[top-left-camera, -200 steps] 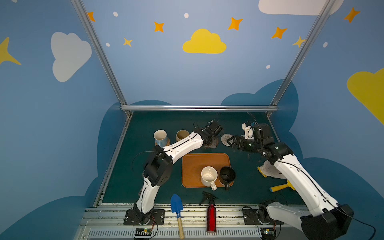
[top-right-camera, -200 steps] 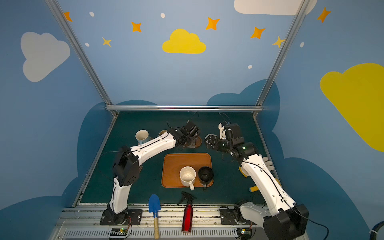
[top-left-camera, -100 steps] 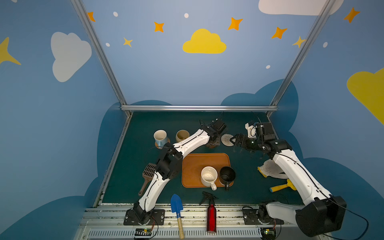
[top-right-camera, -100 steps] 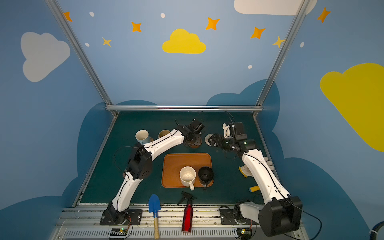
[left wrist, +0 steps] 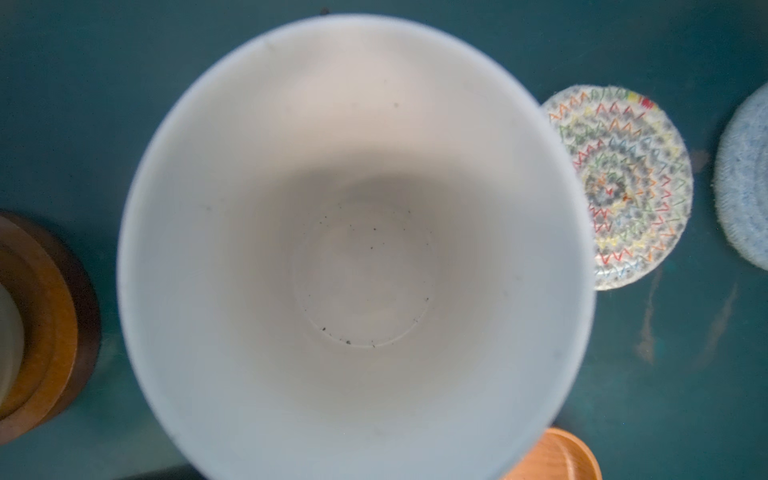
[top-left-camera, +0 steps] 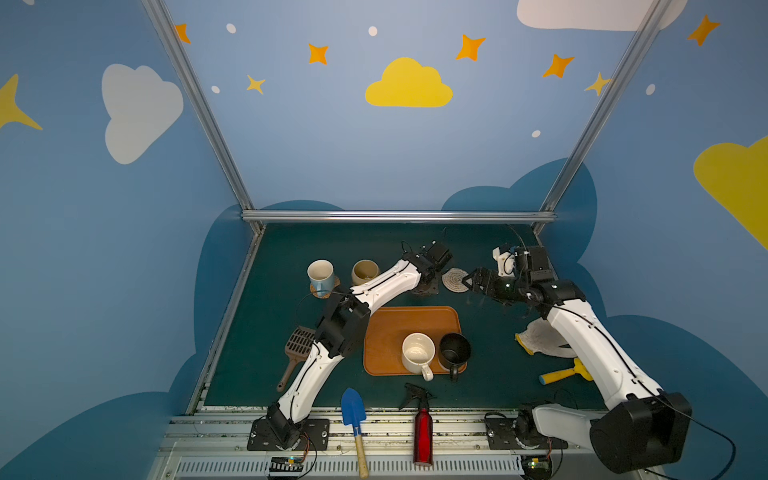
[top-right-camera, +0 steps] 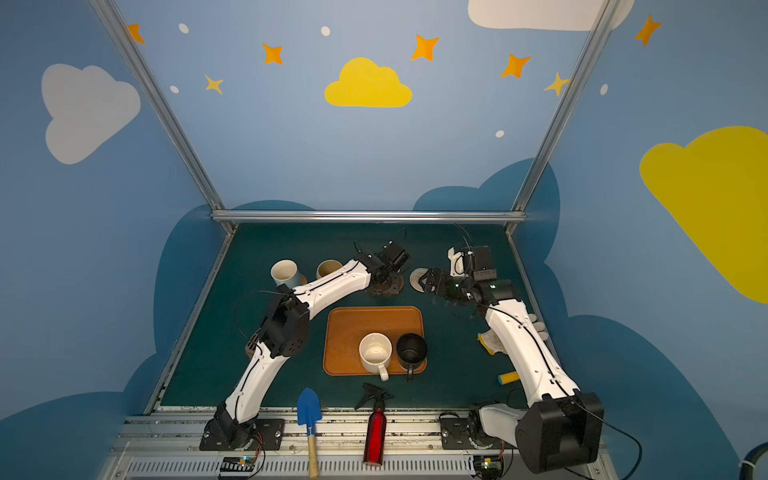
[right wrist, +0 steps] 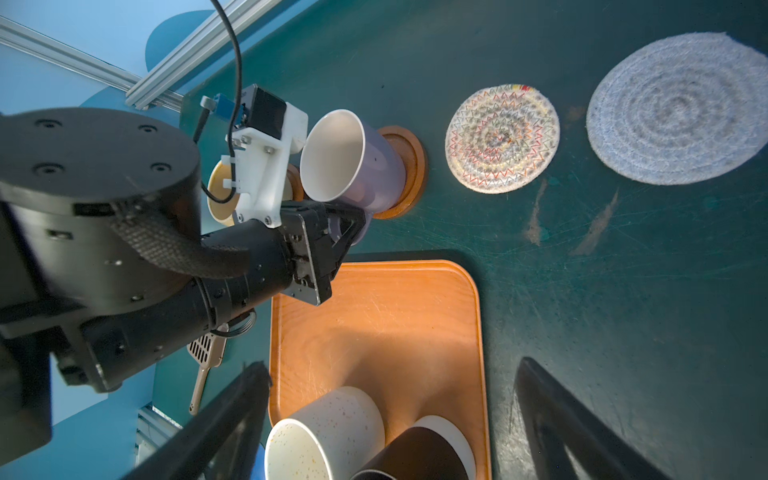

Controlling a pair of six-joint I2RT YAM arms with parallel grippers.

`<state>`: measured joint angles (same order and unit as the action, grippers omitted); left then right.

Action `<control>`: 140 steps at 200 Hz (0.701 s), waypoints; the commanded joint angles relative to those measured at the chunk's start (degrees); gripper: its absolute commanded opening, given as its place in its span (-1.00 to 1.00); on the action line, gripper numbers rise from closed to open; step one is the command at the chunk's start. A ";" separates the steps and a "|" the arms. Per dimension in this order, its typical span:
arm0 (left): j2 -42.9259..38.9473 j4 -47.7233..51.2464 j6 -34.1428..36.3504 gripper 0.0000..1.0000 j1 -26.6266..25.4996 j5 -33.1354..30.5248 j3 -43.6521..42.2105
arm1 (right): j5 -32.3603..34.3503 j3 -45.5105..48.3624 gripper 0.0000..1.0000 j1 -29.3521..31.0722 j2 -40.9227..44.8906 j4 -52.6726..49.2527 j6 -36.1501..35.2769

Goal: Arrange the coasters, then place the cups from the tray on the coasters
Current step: 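Carry the lavender mug toward the empty coaster with the left gripper while the right hovers, then lower the lavender mug onto the wooden coaster and open the left gripper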

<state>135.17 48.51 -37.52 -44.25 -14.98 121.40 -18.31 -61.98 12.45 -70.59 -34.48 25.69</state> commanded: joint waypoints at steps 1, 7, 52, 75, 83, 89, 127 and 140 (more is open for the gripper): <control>0.61 -2.18 0.24 -0.93 0.26 0.20 2.41 | -1.03 0.93 0.85 -0.27 0.45 0.49 -0.39; 0.90 -2.23 0.23 -0.93 0.25 0.52 2.60 | -1.03 0.94 0.85 -0.23 0.37 0.53 -0.43; 3.47 0.64 0.44 -0.93 0.36 -0.94 6.01 | -1.66 2.25 0.85 -0.39 0.80 1.51 0.70; 3.72 1.17 0.61 -0.93 0.21 -0.79 6.58 | -2.25 2.13 0.85 -0.41 0.55 1.53 1.09; 3.71 1.84 0.66 -0.93 0.13 -1.21 6.84 | -2.34 2.06 0.85 -0.41 0.54 1.42 1.08; 3.65 2.38 0.60 -0.93 -0.08 -1.96 7.00 | -2.42 2.03 0.85 -0.41 0.55 1.43 1.11; 3.95 2.48 0.57 -0.93 -0.19 -1.43 6.87 | -1.78 2.30 0.85 -0.49 0.25 1.56 0.76; 4.34 2.29 0.55 -0.89 -0.22 -0.93 7.07 | -1.67 2.28 0.85 -0.54 0.23 1.42 0.68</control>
<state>138.02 51.16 -37.34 -44.38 -15.31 126.45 -19.81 -60.10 12.32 -70.59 -33.54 26.65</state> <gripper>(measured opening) 0.161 0.924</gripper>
